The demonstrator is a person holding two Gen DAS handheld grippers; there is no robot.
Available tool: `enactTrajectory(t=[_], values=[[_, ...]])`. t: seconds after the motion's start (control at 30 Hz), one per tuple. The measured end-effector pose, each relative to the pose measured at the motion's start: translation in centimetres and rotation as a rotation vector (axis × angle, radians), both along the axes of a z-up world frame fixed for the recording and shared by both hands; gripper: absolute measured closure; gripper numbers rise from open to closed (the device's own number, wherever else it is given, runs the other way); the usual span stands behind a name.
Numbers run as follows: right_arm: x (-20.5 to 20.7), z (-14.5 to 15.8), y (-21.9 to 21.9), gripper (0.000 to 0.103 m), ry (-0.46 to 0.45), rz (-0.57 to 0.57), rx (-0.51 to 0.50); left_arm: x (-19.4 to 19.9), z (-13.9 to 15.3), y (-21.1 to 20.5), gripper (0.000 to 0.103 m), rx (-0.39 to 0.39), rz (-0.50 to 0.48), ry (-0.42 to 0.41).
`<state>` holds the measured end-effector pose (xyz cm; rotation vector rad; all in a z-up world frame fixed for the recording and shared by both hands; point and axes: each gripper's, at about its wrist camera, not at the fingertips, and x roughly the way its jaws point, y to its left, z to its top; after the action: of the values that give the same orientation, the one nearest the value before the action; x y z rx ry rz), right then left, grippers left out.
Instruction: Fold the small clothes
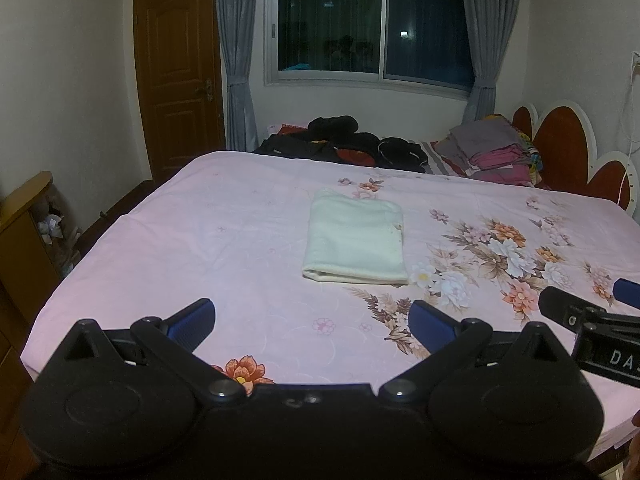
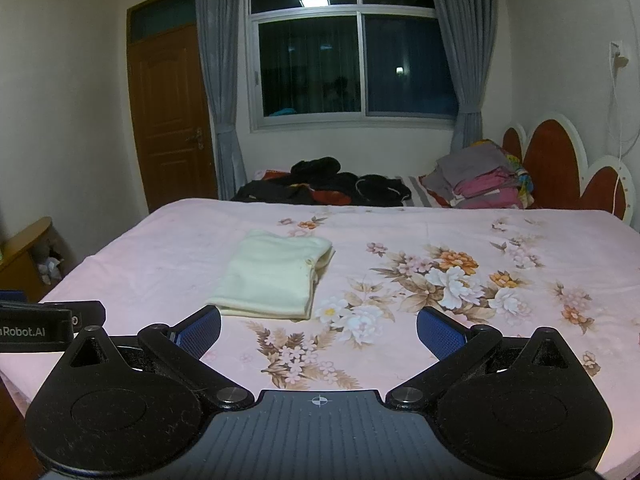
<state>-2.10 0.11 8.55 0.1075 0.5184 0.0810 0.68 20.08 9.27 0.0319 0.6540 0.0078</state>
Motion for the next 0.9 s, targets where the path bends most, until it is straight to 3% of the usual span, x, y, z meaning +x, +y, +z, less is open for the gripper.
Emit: enactTrajectory(t=[0.7, 0.9], values=[[0.8, -0.7, -0.1, 0.000, 0.011, 0.005, 0.007, 1.0, -1.0, -0.1, 0.000, 0.000, -0.023, 0.019], [1.4, -1.3, -0.4, 0.000, 0.030, -0.007, 0.005, 2.1, -1.5, -0.1, 0.005, 0.001, -0.036, 0.007]])
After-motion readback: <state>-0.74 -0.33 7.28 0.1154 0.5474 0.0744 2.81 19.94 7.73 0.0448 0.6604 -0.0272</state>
